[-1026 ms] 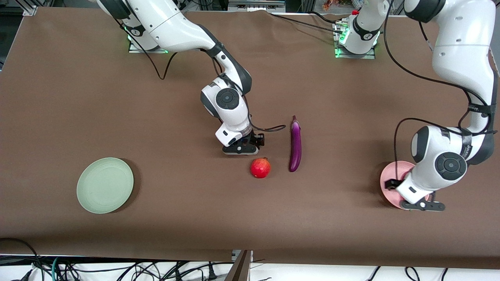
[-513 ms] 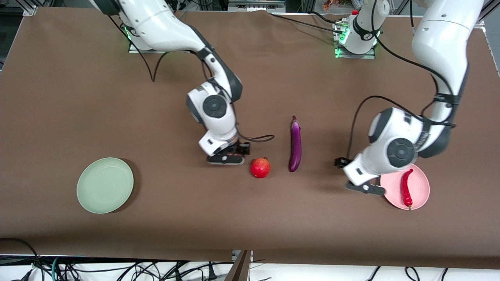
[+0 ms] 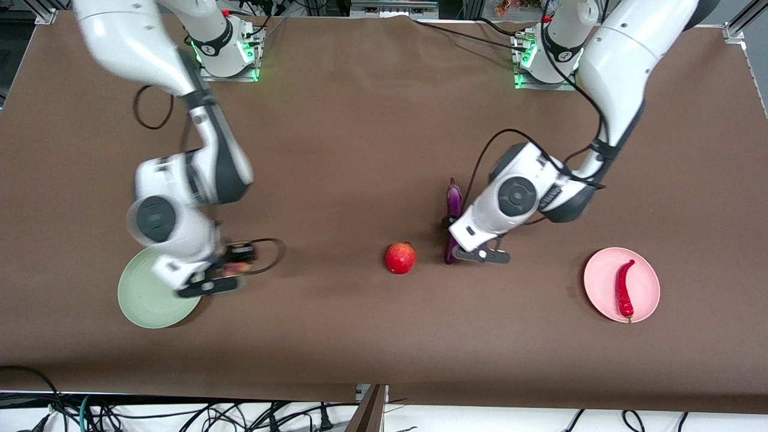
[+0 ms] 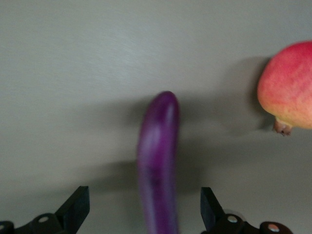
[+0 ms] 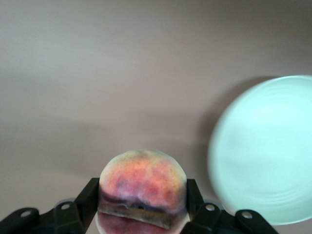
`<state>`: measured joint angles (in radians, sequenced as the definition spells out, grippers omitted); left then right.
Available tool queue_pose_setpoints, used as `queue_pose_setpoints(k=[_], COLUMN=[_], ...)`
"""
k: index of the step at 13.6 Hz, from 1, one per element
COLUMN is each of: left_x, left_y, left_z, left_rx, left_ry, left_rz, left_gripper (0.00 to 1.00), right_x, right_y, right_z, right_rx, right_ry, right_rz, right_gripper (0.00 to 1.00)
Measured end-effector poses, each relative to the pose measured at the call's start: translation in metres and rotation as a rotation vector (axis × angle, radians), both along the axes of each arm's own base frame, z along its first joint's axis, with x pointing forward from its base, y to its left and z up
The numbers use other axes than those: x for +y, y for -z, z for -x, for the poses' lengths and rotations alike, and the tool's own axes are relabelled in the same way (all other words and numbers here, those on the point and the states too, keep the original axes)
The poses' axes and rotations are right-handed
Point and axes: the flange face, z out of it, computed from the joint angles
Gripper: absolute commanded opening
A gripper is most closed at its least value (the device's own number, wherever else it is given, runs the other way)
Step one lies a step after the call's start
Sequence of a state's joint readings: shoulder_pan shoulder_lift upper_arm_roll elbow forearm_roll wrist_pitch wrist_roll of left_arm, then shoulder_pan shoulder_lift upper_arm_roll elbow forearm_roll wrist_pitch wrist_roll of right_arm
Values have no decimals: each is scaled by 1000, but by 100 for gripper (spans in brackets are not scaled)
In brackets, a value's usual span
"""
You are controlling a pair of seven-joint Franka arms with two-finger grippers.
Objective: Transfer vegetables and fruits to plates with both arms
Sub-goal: 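Grasp the eggplant with the left gripper while the right gripper carries the peach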
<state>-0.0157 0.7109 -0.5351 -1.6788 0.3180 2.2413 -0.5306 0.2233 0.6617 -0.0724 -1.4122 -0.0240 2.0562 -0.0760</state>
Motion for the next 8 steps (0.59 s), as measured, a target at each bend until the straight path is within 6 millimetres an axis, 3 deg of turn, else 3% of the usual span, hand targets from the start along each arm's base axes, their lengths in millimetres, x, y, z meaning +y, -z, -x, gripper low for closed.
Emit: queue_pose_setpoints(k=[1,2,4,5,6,8], left_x=[-4,-4,-2,-2,-2,-1], left_y=[11,23,39,45,49,49], left_z=[7,11,17,19,20,20], left_rx=[-9,-11,-1,6,12,11], left_ry=[10,18,26,30,32,31], left_rz=[-1,-2,-5,-8,-8,-7], left_gripper=[93,65,37,19,11,10], right_x=[-40,-77,-128,-141,-147,-153], right_y=[3,7,18,24,33,55], right_z=[-4,-7,-8,-8,-10,-16], right_rx=[12,22,30,26,12,-32], right_ry=[-35,-59,-81,-82,-83,-93], right_rz=[0,-2,-5,-5,-4,0], right_gripper=[12,12,12,12,13,18])
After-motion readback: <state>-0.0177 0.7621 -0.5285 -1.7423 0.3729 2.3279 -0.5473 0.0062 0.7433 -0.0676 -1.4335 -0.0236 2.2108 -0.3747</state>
